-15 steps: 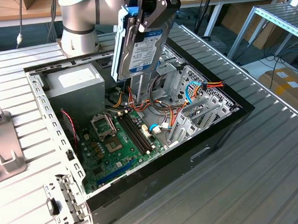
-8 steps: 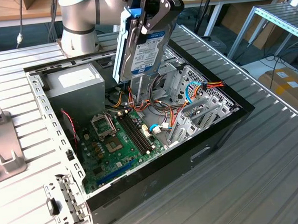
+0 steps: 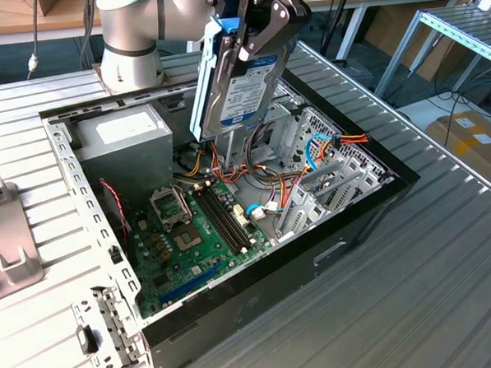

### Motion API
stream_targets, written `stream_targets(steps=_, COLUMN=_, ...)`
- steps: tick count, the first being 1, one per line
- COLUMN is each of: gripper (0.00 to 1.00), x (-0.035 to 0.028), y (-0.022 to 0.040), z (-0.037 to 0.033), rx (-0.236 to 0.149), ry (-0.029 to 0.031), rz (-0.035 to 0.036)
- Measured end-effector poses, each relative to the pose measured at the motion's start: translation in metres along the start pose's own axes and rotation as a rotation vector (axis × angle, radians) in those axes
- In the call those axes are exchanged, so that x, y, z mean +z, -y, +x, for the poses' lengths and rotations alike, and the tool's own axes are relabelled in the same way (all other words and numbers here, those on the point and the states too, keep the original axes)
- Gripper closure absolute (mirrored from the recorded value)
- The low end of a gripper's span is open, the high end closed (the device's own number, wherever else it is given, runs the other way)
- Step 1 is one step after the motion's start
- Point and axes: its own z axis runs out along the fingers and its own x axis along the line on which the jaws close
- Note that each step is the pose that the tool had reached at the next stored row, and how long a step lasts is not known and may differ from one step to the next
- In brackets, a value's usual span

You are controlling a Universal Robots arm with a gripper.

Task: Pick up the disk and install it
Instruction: 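Pick up the disk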

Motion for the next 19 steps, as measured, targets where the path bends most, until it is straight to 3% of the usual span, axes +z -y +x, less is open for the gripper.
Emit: stream_targets(steps=19, gripper=0.63, x=-0.0031, y=0.0034, z=0.0253, rx=0.0, ry=0.0082, rz=0.0)
